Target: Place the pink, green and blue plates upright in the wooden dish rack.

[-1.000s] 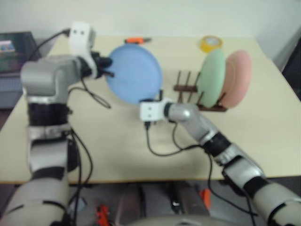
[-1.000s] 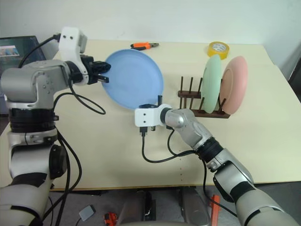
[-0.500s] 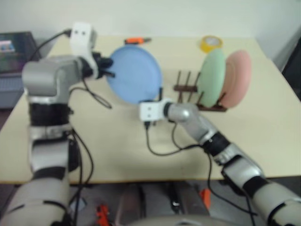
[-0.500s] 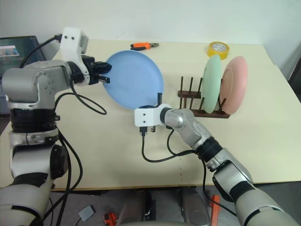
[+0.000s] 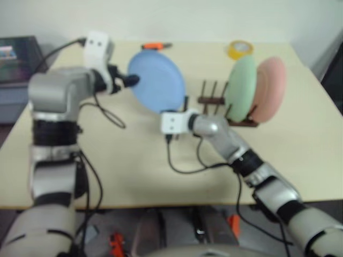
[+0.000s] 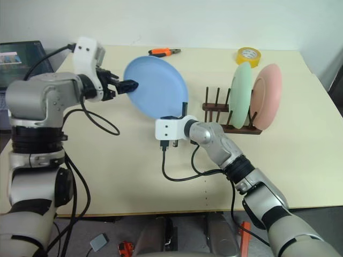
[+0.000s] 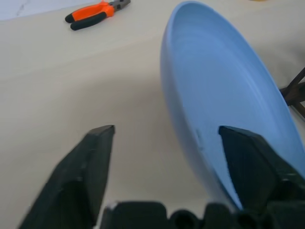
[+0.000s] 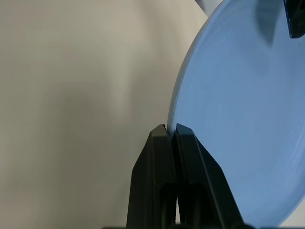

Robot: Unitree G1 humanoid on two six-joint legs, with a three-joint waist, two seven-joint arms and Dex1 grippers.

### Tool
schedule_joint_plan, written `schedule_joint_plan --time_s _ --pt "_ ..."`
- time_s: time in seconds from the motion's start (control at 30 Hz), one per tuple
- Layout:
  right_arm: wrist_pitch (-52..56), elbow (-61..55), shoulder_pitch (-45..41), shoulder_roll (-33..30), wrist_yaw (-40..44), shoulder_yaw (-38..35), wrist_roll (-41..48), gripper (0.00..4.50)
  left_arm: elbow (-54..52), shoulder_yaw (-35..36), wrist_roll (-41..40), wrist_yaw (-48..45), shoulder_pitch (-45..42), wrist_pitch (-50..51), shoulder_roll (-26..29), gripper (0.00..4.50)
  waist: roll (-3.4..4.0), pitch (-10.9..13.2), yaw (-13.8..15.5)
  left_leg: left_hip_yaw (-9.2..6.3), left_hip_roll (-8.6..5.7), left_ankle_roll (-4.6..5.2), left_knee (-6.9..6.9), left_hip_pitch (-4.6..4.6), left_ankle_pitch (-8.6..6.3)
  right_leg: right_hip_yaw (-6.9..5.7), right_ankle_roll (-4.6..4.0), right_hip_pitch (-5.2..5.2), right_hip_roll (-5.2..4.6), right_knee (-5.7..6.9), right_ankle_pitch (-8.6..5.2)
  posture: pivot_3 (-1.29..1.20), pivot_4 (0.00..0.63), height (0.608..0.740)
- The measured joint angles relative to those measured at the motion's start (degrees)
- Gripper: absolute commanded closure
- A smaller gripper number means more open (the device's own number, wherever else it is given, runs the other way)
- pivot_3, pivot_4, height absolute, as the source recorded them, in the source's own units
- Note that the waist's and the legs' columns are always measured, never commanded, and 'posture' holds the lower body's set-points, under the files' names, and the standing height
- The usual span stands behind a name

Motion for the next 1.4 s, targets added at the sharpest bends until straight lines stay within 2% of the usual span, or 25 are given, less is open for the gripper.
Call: schedule_joint_plan --time_s 0.27,0.77,1.0,1.4 --pt "-0.7 0.0 0.0 0.0 -0.7 -0.1 0.1 4.50 -3.1 2.9 -1.8 -6.0 1.7 -5.9 5.3 0.51 0.00 0.0 -0.2 -0.01 0.01 0.00 0.00 0.00 0.00 0.00 0.00 0.00 -0.01 -0.01 0.00 0.00 0.150 0.740" --pt "-2.7 2.6 -0.8 -0.4 -0.5 -2.7 2.8 4.50 -12.9 10.4 -6.7 -14.0 13.2 -15.8 12.1 0.51 -0.01 0.0 -0.3 0.00 0.04 0.00 0.00 -0.01 0.00 0.00 0.00 0.00 -0.02 -0.02 -0.01 0.00 0.150 0.740" --pt "-0.8 -1.3 -0.8 0.4 2.6 -8.6 10.8 4.50 -14.2 14.6 -8.7 -17.6 18.1 -22.1 13.9 0.51 -0.02 0.0 -0.5 -0.02 0.08 0.00 0.00 -0.01 0.00 -0.01 0.00 0.02 -0.03 -0.04 -0.01 0.00 0.150 0.740" --pt "10.4 -11.0 -0.7 1.5 4.5 -18.5 24.7 4.50 -15.0 14.5 -11.0 -20.5 21.1 -25.2 13.7 0.51 -0.02 0.0 -0.4 -0.03 0.11 0.01 0.01 -0.02 0.00 -0.04 0.00 0.03 -0.06 -0.04 -0.01 0.00 0.150 0.740"
